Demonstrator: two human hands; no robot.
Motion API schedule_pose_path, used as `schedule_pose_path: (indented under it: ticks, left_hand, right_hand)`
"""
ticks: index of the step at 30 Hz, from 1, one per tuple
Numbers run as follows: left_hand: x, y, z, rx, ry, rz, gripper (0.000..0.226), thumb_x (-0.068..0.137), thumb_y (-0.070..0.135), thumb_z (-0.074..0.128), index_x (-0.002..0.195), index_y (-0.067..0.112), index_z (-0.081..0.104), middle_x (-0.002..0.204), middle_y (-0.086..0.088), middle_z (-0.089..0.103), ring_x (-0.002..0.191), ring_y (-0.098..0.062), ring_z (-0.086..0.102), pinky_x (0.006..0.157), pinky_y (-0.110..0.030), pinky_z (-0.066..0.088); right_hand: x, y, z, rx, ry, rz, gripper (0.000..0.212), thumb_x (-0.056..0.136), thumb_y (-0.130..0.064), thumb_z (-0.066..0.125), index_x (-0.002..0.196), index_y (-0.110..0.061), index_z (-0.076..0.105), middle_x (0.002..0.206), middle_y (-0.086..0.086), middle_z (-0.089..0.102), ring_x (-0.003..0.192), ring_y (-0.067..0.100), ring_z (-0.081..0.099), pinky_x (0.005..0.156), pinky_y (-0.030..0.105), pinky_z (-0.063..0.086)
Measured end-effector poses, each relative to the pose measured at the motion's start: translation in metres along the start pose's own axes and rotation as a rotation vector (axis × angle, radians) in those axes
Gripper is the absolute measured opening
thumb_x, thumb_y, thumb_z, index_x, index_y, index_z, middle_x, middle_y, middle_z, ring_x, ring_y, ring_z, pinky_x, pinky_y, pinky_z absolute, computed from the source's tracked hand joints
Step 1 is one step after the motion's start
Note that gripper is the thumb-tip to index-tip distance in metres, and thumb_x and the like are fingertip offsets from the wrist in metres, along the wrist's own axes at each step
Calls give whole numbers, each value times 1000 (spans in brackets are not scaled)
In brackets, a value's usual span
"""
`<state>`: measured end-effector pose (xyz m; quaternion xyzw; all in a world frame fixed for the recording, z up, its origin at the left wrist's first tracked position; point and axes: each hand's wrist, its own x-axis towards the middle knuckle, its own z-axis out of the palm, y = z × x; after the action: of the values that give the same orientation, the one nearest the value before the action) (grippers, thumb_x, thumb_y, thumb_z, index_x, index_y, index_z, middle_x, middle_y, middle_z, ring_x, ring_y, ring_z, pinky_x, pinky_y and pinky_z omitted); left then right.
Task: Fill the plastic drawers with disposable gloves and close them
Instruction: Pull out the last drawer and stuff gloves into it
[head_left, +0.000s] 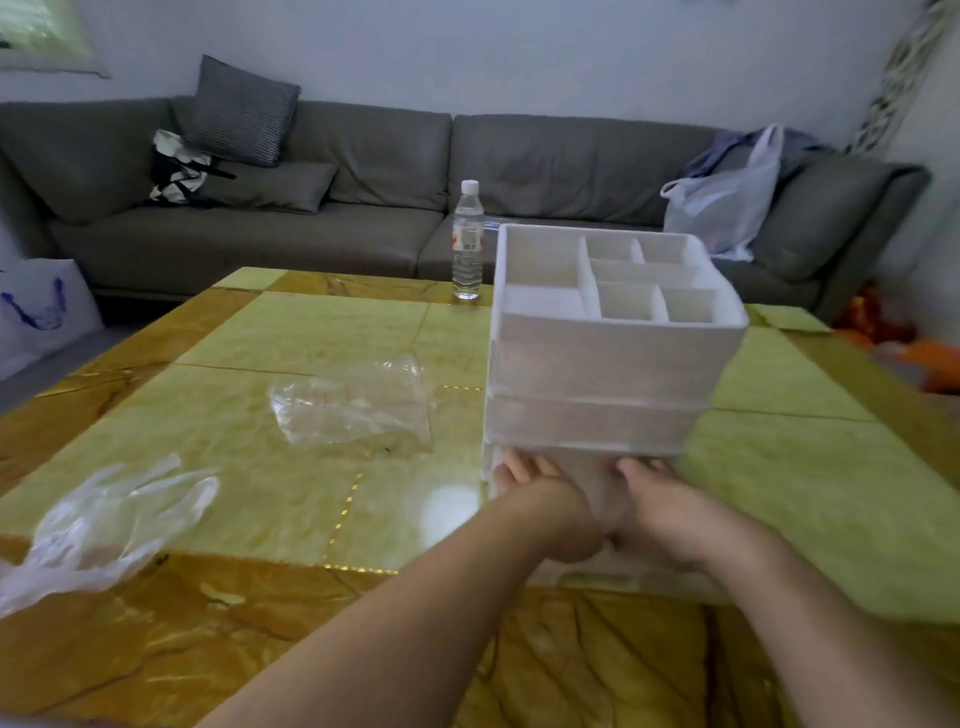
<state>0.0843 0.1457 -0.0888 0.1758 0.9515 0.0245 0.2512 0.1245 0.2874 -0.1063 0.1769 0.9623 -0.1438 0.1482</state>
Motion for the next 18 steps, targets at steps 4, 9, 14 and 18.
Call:
schedule_pose_path:
  ticks: [4, 9, 14, 18]
  left_hand:
    - [-3, 15, 2, -105, -4, -21, 104, 103, 42, 52, 155, -4, -25, 165, -26, -28, 155, -44, -19, 128, -45, 4]
    - [-7, 13, 6, 3, 102, 16, 82, 102, 34, 48, 158, -7, 3, 159, -25, 12, 146, -42, 17, 123, -38, 22]
    - [-25, -1, 6, -21, 221, 143, 48, 95, 23, 52, 139, 7, 42, 139, -13, 37, 127, -33, 44, 101, -39, 48]
    - [-46, -2, -4, 187, 439, 222, 34, 93, 21, 52, 126, 15, 53, 126, -8, 49, 118, -29, 49, 97, -38, 46]
  right_hand:
    - [-3, -1, -3, 129, 13, -8, 95, 64, -44, 68, 149, -12, 42, 159, 16, 37, 145, 30, 47, 116, 38, 44]
    - [-17, -5, 1, 93, 99, -35, 60, 90, -32, 69, 144, -13, 49, 154, 10, 42, 148, 26, 39, 118, 29, 35]
    - [-38, -7, -11, 55, 209, -132, 49, 91, -27, 70, 138, -18, 61, 142, 2, 59, 135, 22, 55, 109, 28, 46]
    - [-54, -7, -19, 40, 280, -73, 29, 93, -23, 68, 122, -20, 69, 122, 4, 67, 105, 23, 69, 87, 36, 60]
